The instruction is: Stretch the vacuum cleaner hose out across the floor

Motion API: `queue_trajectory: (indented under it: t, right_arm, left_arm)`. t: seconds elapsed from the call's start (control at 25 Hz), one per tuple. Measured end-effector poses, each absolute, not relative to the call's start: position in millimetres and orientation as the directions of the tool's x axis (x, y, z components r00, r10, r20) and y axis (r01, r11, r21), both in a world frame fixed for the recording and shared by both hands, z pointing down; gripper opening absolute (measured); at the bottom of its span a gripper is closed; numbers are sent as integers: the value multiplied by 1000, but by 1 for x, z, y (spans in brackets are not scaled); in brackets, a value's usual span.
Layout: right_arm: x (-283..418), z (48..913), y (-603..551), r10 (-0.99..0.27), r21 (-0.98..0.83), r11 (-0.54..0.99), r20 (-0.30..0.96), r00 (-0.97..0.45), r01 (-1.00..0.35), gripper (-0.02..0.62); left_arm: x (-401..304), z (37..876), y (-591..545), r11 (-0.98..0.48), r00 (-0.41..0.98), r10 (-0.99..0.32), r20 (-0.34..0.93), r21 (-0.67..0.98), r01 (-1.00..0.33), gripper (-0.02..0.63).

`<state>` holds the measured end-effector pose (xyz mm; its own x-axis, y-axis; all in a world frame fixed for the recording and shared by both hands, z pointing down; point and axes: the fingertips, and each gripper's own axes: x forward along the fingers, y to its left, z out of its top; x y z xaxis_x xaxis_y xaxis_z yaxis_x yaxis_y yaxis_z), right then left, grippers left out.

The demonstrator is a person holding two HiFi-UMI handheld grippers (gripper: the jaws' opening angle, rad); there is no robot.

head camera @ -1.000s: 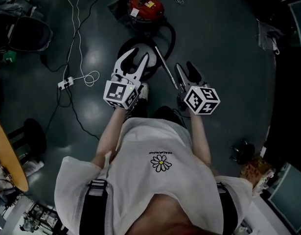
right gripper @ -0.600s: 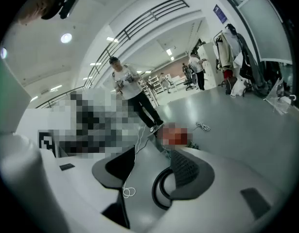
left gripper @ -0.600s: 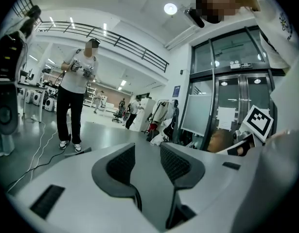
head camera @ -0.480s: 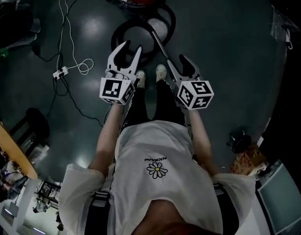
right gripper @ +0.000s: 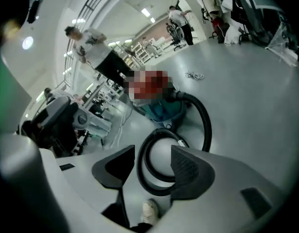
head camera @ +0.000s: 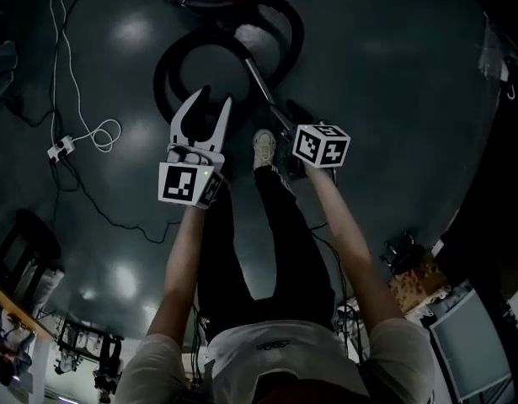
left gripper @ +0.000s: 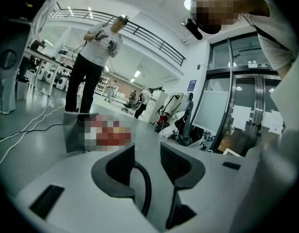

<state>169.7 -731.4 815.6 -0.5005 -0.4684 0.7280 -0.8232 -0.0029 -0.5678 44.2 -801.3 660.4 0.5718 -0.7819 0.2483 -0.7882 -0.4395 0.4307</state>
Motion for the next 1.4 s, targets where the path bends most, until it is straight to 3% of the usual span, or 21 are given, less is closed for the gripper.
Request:
queue_trajectory:
  t: [0.32, 0.56, 0.68, 1.0, 1.16, 1.2, 1.4]
  right_arm:
    - [184, 1097, -721, -217, -266, 259, 921, -324, -928, 224]
    - [196, 1205, -714, -51, -124, 282, 988, -144, -951, 224]
    - [199, 1222, -712, -43, -91, 345, 993, -112, -934, 224]
    - [199, 1221, -709, 35, -136, 309, 991, -132, -941, 225]
    - [200, 1218, -713, -61, -174, 380, 975, -212, -908, 222]
    - [201, 1217, -709, -84, -166, 407, 972, -218, -898, 187]
    - [201, 1199, -706, -116, -122, 428, 975, -189, -895, 186]
  left_arm:
    - [51, 921, -791, -508, 638, -661, 397, 389, -768, 155]
    - [40, 1004, -777, -462, 628, -657, 416, 436, -772, 155]
    - [32, 1020, -764, -452, 627, -646, 435, 444, -774, 155]
    - [14, 1007, -758, -451, 614, -673, 413, 428, -783, 155]
    - [7, 1021, -753, -409, 589, -688, 424, 444, -797, 155]
    - [5, 1022, -749, -399, 586, -687, 430, 450, -799, 155]
    - [-10, 1014, -737, -393, 581, -662, 473, 441, -807, 155]
